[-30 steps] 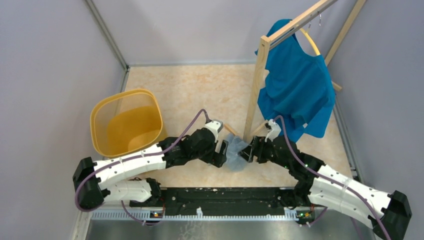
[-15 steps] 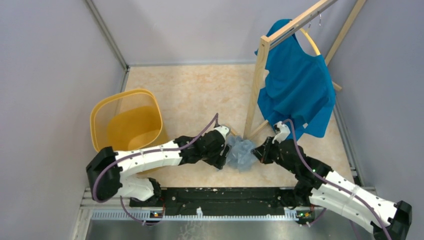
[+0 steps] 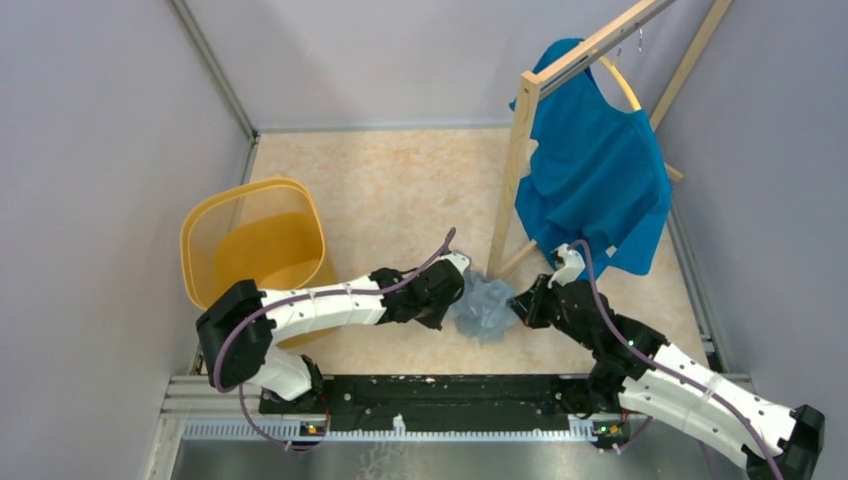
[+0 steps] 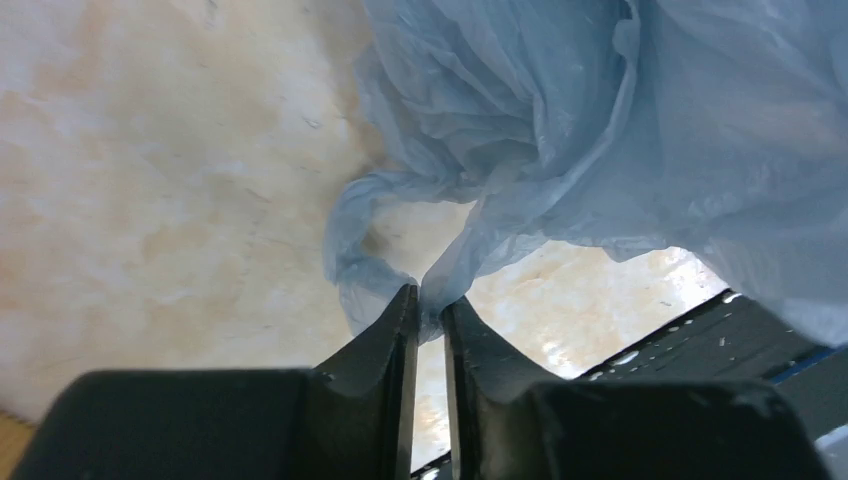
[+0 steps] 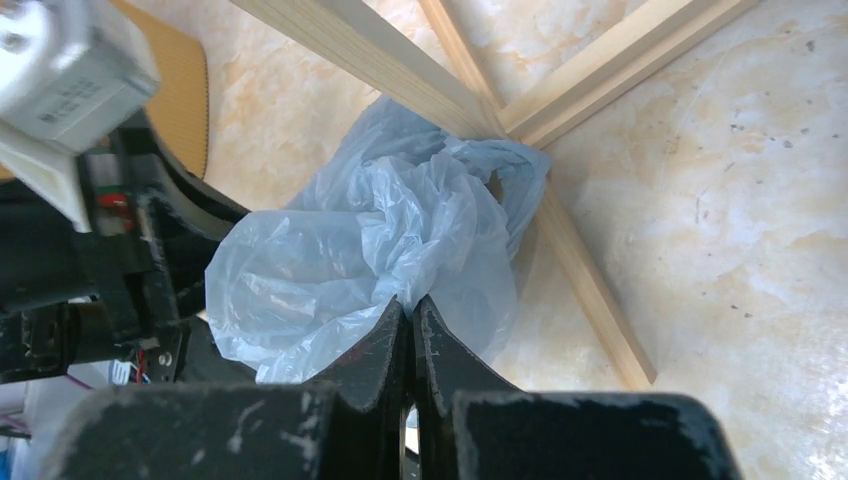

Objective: Put the trash bags into the trash bin

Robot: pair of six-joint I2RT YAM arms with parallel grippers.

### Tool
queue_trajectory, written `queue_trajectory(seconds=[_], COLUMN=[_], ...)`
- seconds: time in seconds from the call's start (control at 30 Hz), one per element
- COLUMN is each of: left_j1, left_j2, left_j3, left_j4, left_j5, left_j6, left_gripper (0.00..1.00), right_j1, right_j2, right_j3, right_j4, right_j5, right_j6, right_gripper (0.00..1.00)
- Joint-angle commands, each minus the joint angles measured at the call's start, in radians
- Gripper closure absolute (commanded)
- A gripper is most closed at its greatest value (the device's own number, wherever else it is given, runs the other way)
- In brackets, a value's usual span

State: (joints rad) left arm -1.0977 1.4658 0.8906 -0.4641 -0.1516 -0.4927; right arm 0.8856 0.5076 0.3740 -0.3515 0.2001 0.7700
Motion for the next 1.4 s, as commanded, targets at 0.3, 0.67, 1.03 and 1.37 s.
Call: queue_trajectory(seconds=[0.3,0.67,1.03,1.37], left_j1=[0.004,0.003,0.004,0.003], left_j2=[-0.363,-0.594,-0.621,-0.553], left_j3=[0.310,0.336,0.405,0.442], left_j4=[-0.315,-0.054,0.029,-0.141], left_j5=[-0.538,-0.603,-0.585,-0.506], left_j6=[0.196,0.328,0.482,0.407], left_gripper=[1.00,1.00,1.00,1.00], right_j1=[0.001,0.002,0.001,0.000], right_j2=[-0.071,0.028,0.062,0.052], right_j3=[0.013,-0.033,-0.115,-0.016], right_j4=[-0.104,0.025,0.032,-0.030], right_j5=[0.165,0.153,0.277,0.222], right_j6=[0.066,0.052,0.098,0.017], right_gripper=[1.00,1.00,1.00,0.56])
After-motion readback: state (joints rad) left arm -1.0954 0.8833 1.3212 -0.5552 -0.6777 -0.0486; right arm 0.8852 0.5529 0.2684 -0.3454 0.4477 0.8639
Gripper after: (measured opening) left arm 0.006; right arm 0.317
